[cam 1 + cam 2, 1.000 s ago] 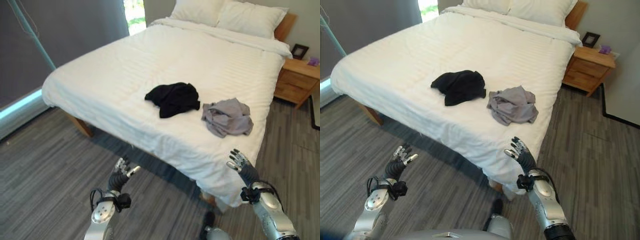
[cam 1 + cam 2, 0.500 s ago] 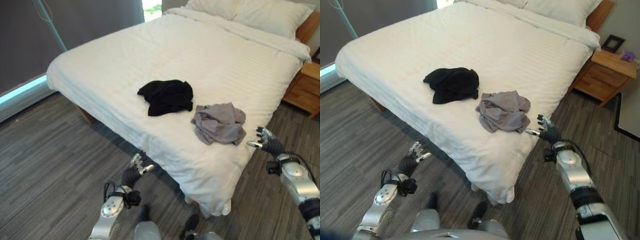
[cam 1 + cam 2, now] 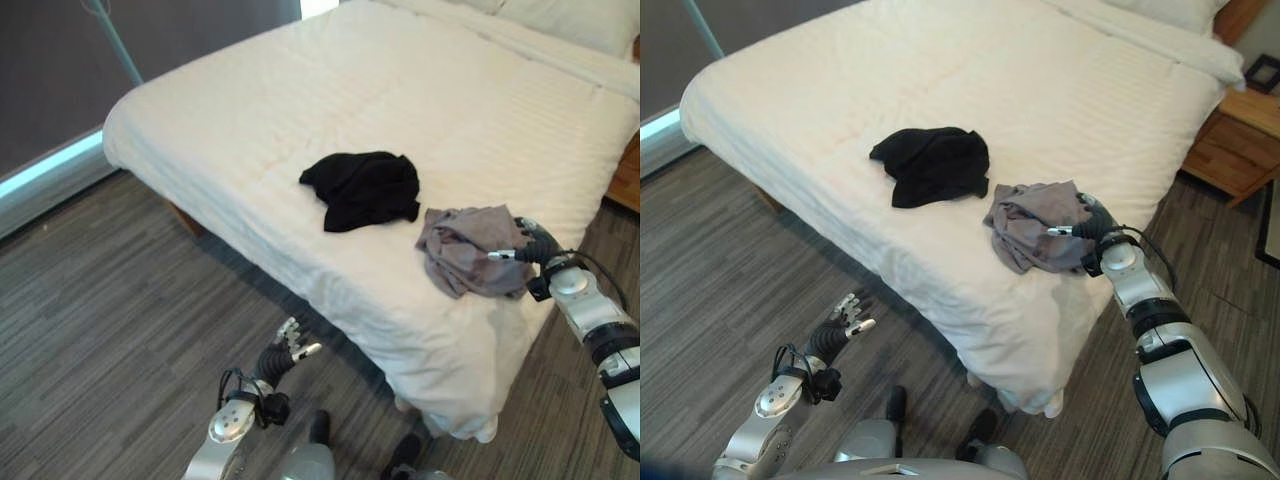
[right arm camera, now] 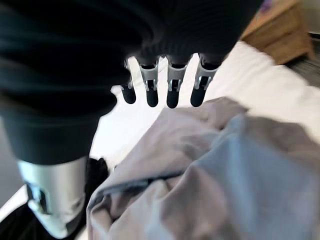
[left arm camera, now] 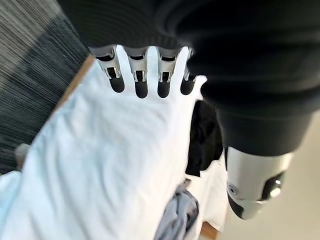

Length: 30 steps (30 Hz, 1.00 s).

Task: Pick up bed clothes into laundry basket.

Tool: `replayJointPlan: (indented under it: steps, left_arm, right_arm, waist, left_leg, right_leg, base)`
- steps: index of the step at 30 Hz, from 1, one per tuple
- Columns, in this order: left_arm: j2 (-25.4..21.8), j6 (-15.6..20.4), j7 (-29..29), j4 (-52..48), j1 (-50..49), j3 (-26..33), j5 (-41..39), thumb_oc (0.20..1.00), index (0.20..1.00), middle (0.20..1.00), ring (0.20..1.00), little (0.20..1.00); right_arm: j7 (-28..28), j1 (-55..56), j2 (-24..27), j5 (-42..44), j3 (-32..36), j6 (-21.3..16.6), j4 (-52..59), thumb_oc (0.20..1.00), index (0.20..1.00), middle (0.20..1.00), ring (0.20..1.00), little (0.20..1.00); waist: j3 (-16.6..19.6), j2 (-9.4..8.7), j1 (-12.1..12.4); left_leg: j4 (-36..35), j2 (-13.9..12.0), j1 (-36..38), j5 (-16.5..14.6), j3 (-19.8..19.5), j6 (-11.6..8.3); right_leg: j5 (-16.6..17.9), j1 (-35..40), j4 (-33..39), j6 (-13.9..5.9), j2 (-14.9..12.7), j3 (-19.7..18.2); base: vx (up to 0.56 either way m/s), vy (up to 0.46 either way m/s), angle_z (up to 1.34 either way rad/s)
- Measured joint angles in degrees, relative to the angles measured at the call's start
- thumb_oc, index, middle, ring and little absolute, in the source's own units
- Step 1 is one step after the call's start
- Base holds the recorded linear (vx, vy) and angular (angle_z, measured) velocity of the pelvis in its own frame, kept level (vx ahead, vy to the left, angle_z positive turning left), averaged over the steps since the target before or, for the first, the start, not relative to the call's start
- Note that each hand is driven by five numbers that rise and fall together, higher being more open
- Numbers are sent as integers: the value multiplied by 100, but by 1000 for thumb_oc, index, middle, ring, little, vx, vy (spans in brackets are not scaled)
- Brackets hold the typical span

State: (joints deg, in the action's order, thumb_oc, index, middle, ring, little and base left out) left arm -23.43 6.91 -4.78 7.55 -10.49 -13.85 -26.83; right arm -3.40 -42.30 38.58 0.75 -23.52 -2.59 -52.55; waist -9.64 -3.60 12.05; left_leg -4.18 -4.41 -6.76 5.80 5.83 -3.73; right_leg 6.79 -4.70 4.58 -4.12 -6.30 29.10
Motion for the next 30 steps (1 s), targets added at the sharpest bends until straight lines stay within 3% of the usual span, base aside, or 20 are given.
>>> replayJointPlan:
  steps: [4,5,7,8,13,14,21,25,27,30]
  left_arm:
    - [-173,3,15,-4,17,-52,-1,1000,1000,1000,1000,1000]
    - [-192,7,52,-22,63,-69,-3,1000,1000,1000,1000,1000]
    - [-193,5,122,-29,257,-151,-4,1000,1000,1000,1000,1000]
    - [-195,4,175,-32,297,-161,-4,1000,1000,1000,1000,1000]
    - [-185,2,348,6,345,-137,3,1000,1000,1000,1000,1000]
    - [-181,4,369,0,352,-118,3,1000,1000,1000,1000,1000]
    - [-398,-4,447,-121,845,-110,60,1000,1000,1000,1000,1000]
    - [-682,47,443,-516,1365,-98,190,1000,1000,1000,1000,1000]
    - [-1299,-64,594,-1057,2494,-391,1023,1000,1000,1000,1000,1000]
    - [-1219,5,863,-948,4141,-488,1704,1000,1000,1000,1000,1000]
  right_arm:
    - [-186,-442,-336,-330,-231,77,-973,1000,1000,1000,1000,1000]
    - [-372,-600,-425,-592,-349,57,-1419,1000,1000,1000,1000,1000]
    - [-675,-714,-489,-923,-365,57,-1947,1000,1000,1000,1000,1000]
    - [-974,-773,-500,-1105,-289,59,-2038,1000,1000,1000,1000,1000]
    - [-1157,-791,-560,-1924,-172,120,-2054,1000,1000,1000,1000,1000]
    - [-1214,-749,-567,-1989,-113,118,-1982,200,200,200,200,200]
    - [-1320,112,-805,-1930,423,-82,-1143,200,200,200,200,200]
    - [-1317,409,-868,-1765,550,-250,-1012,200,200,200,200,200]
    - [-1300,809,-1042,-1501,914,-361,-1003,200,200,200,200,200]
    - [-1122,1184,-1165,-1117,979,-421,-1001,200,200,200,200,200]
  waist:
    - [-63,-11,115]
    - [-190,12,239]
    - [-399,83,241]
    - [-475,93,241]
    - [-600,37,192]
    - [-591,12,217]
    - [-470,-190,-120]
    - [-433,-237,-139]
    - [-336,-371,-265]
    - [-177,-451,-479]
  left_leg:
    - [-62,70,-155,17,-40,22]
    - [-55,96,-323,28,-63,36]
    - [-52,125,-651,95,-243,-1]
    - [-54,136,-796,131,-321,3]
    - [-62,170,-909,145,-332,-2]
    - [-68,171,-912,145,-326,-2]
    - [-104,194,-805,137,-201,11]
    - [-106,208,-705,118,-91,43]
    - [-103,212,-581,87,-25,31]
    - [-104,266,-457,48,26,82]
  right_leg:
    - [79,-115,114,-33,-38,39]
    - [87,-274,113,-56,-62,44]
    - [96,-502,114,-101,-84,220]
    - [110,-609,114,-106,-89,272]
    - [114,-743,130,-132,-125,209]
    - [115,-755,135,-132,-124,190]
    - [136,-757,118,-163,-131,-20]
    - [166,-703,117,-160,-151,-142]
    - [165,-623,128,-161,-147,-290]
    - [187,-536,121,-172,-191,-441]
  base:
    - [-78,46,7]
    - [-126,67,15]
    - [-30,39,36]
    - [2,22,31]
    - [34,60,3]
    - [37,12,-9]
    - [57,43,-6]
    - [53,24,-16]
    - [56,-13,-6]
    - [23,-8,-12]
